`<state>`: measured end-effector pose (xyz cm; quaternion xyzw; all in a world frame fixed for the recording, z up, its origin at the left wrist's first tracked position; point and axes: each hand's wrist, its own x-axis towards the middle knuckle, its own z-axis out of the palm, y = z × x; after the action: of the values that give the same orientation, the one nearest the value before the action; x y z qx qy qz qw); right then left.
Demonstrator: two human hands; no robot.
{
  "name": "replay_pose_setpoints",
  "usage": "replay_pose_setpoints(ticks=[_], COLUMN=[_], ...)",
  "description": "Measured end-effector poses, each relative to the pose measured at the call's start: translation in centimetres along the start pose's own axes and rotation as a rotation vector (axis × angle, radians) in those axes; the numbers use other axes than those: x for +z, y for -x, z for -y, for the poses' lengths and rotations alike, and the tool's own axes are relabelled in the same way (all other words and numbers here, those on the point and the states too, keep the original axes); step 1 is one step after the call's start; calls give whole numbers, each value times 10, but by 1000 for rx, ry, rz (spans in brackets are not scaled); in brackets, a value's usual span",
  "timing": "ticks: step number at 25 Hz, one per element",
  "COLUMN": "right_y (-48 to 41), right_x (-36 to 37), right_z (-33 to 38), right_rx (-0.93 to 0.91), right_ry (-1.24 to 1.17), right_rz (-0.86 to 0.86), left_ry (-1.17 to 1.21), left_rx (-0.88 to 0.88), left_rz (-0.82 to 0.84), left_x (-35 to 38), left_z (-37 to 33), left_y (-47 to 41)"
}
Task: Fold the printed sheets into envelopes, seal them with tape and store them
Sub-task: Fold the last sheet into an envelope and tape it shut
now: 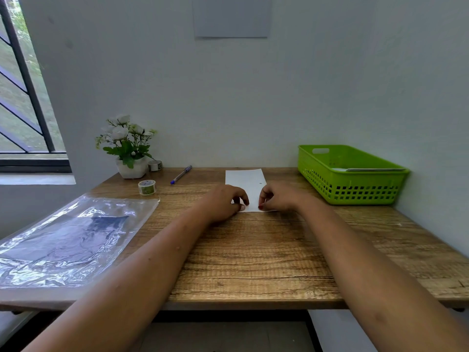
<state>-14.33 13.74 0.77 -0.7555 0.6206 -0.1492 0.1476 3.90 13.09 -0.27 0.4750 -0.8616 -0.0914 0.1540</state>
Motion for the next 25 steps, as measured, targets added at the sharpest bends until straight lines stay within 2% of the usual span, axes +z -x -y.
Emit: replay_pose_setpoints(ticks=[5, 9, 15, 25], right_y=[-3, 1, -2, 9], right_x=[12, 14, 22, -6], right_z=[9, 13, 15, 7], right_rx=[34, 91, 169, 235], right_ry=[-77, -231, -218, -355], right_rz=[-39, -39, -72, 131], left_ry=[107, 243, 290, 310], left_rx=[-33, -48, -64, -223], left_rz=[-3, 26, 57, 143], left_x=[1, 0, -1, -14], left_z=[3, 7, 10, 14], left_y=[-1, -1, -1, 4])
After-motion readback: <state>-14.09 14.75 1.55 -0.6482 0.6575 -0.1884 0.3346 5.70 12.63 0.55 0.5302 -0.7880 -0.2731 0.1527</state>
